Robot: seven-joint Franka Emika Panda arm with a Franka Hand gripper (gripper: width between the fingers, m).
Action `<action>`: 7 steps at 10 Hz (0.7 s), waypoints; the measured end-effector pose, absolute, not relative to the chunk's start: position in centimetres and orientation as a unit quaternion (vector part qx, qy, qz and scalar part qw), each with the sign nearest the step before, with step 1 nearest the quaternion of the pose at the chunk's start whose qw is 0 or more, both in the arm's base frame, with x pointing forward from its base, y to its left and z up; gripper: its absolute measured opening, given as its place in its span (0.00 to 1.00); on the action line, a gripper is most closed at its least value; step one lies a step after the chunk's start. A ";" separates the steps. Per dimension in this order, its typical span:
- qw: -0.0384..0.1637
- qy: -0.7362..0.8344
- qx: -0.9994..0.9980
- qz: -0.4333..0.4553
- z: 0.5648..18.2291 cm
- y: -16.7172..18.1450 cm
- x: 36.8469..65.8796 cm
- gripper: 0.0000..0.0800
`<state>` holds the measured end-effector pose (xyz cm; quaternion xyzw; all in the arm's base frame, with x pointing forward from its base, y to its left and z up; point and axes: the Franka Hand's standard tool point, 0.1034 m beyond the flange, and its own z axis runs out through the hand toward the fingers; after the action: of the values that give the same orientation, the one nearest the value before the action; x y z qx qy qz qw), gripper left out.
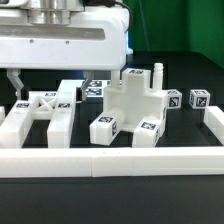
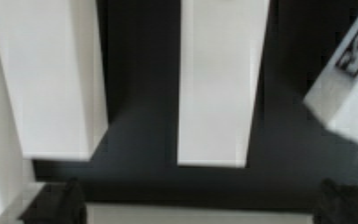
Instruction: Assemble chair
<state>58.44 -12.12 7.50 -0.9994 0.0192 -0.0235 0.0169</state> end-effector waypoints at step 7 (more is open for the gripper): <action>0.053 0.006 -0.998 0.023 5.8 -12.3 57.4 0.81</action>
Offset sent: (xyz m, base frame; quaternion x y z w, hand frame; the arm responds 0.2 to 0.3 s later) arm 0.0000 0.0000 0.0000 0.0000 0.0000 0.0000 1.0000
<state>57.44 -12.34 5.79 -0.9983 0.0056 0.0233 0.0531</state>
